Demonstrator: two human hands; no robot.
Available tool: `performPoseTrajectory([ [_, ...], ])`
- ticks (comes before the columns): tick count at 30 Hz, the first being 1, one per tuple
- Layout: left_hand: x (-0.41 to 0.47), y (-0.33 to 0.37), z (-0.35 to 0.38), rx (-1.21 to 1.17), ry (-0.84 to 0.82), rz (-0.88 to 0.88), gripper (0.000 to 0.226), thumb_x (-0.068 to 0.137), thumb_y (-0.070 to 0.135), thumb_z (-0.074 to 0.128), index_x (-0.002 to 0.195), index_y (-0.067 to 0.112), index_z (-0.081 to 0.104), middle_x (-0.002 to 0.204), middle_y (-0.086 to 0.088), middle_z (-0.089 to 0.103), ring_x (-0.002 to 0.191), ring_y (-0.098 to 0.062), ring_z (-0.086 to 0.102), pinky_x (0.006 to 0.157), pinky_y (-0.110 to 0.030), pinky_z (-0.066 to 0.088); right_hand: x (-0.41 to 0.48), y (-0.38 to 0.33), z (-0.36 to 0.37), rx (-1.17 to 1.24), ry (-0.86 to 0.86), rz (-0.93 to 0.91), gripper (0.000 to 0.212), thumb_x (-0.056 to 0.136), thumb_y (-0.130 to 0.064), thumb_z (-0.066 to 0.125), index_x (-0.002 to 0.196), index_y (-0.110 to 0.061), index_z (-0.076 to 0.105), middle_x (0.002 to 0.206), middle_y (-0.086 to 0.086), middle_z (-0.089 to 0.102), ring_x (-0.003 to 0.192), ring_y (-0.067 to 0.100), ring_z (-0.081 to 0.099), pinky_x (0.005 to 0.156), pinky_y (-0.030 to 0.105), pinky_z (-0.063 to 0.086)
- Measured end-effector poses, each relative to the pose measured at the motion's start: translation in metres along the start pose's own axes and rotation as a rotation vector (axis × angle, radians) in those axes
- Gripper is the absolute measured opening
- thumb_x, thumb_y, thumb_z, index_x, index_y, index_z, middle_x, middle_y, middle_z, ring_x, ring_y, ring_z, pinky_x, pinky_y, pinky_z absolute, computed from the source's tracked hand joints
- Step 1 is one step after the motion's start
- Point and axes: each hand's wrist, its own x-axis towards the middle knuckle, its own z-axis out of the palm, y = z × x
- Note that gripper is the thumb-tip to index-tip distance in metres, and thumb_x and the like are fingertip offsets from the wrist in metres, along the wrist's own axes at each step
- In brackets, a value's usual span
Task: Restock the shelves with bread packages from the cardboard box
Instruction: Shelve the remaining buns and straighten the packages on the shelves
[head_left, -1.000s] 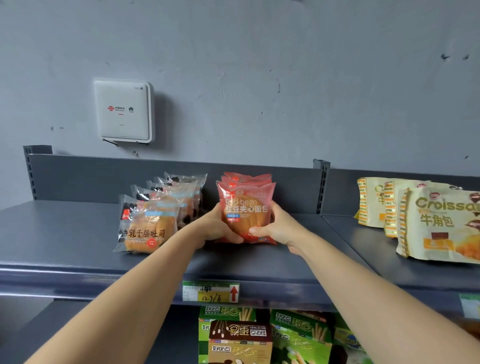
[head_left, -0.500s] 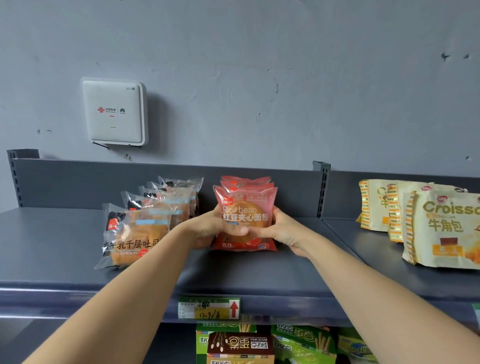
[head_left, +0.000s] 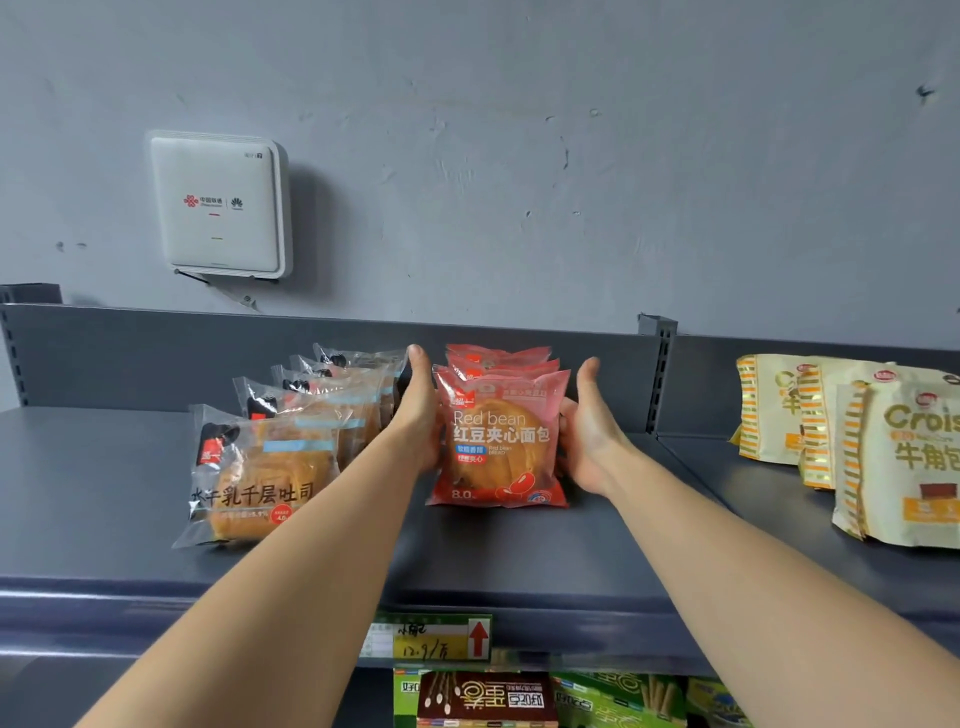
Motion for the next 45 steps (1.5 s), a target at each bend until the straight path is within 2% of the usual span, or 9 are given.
performPoseTrajectory([
  [5, -0.001, 0.001, 0.011, 0.037, -0.028, -0.029, 0.097, 0.076, 0.086, 0.015, 0.111, 0.011, 0.066, 0.101, -0.019, 0.073, 0.097, -0.036, 0.068, 0.087, -0.048, 0.053, 0.0, -0.006, 0.011, 0.036, 0.023, -0.058, 0.078, 0.085, -0.077, 0.012, 0.065, -0.031, 0.071, 0.096, 0.007, 0.074, 0.111, 0.031, 0.062, 0.104, 0.053, 0.041],
  [13, -0.005, 0.019, 0.017, -0.111, 0.116, 0.002, 0.095, 0.08, 0.082, 0.025, 0.14, 0.01, 0.041, 0.087, -0.018, 0.067, 0.087, -0.033, 0.068, 0.091, -0.05, 0.052, 0.0, -0.009, 0.006, -0.065, 0.059, -0.076, 0.091, 0.07, -0.091, 0.013, 0.113, -0.03, 0.063, 0.134, 0.008, 0.06, 0.129, 0.028, 0.049, 0.113, 0.053, 0.029],
  [17, -0.015, 0.051, 0.031, 0.145, 0.353, 0.211, 0.069, 0.092, 0.063, 0.033, 0.124, 0.005, 0.055, 0.104, -0.008, 0.065, 0.063, -0.02, 0.055, 0.051, -0.025, 0.043, -0.008, -0.023, -0.007, -0.127, 0.096, -0.117, 0.105, 0.072, -0.09, 0.019, 0.151, -0.023, 0.029, 0.159, 0.003, 0.026, 0.147, 0.025, 0.022, 0.119, 0.049, 0.017],
  [22, -0.042, 0.063, 0.078, 0.571, 0.411, 0.709, 0.017, 0.092, 0.03, 0.049, 0.085, 0.017, 0.057, 0.07, 0.0, 0.054, 0.069, -0.018, 0.049, 0.059, -0.027, 0.036, -0.034, -0.038, -0.033, -0.214, 0.344, -0.326, 0.04, 0.094, -0.043, 0.055, 0.124, -0.017, 0.059, 0.126, 0.001, 0.061, 0.118, 0.02, 0.055, 0.105, 0.044, 0.043],
  [28, -0.062, 0.023, 0.172, 0.59, 0.158, 0.699, 0.009, 0.089, 0.023, 0.058, 0.09, 0.018, 0.066, 0.071, 0.009, 0.057, 0.063, -0.004, 0.049, 0.059, -0.021, 0.04, -0.078, -0.056, -0.092, -0.258, 0.486, -0.582, 0.006, 0.087, -0.025, 0.064, 0.086, -0.025, 0.07, 0.085, -0.012, 0.067, 0.085, 0.011, 0.062, 0.084, 0.033, 0.053],
  [33, -0.064, -0.039, 0.248, 0.62, 0.015, 0.605, 0.02, 0.09, 0.034, 0.06, 0.095, 0.016, 0.066, 0.076, 0.004, 0.06, 0.063, -0.005, 0.049, 0.061, -0.022, 0.038, -0.119, -0.069, -0.18, -0.352, 0.69, -0.75, 0.006, 0.087, -0.019, 0.065, 0.087, -0.021, 0.071, 0.085, -0.007, 0.069, 0.083, 0.009, 0.064, 0.085, 0.031, 0.054],
  [38, -0.064, -0.091, 0.298, 0.572, -0.292, 0.27, 0.072, 0.082, 0.041, 0.07, 0.14, 0.011, 0.041, 0.14, 0.003, 0.049, 0.131, -0.016, 0.043, 0.101, -0.031, 0.03, -0.149, -0.066, -0.28, -0.466, 0.846, -0.709, 0.03, 0.089, -0.025, 0.062, 0.119, -0.021, 0.062, 0.12, -0.003, 0.06, 0.111, 0.011, 0.056, 0.092, 0.03, 0.05],
  [41, -0.062, -0.114, 0.317, 0.597, -0.4, 0.165, 0.021, 0.086, 0.011, 0.067, 0.099, 0.019, 0.054, 0.097, 0.014, 0.06, 0.088, -0.001, 0.056, 0.091, -0.026, 0.031, -0.149, -0.053, -0.326, -0.417, 0.782, -0.496, 0.067, 0.08, -0.035, 0.073, 0.139, -0.022, 0.044, 0.138, -0.001, 0.047, 0.123, 0.017, 0.05, 0.098, 0.038, 0.048],
  [45, -0.055, -0.127, 0.323, 0.63, -0.472, 0.134, 0.043, 0.08, -0.001, 0.068, 0.118, 0.016, 0.056, 0.111, 0.002, 0.067, 0.089, -0.002, 0.06, 0.086, -0.023, 0.039, -0.148, -0.035, -0.364, -0.228, 0.461, -0.227, 0.089, 0.077, -0.027, 0.08, 0.147, -0.013, 0.027, 0.132, 0.001, 0.053, 0.114, 0.017, 0.052, 0.094, 0.031, 0.04],
])
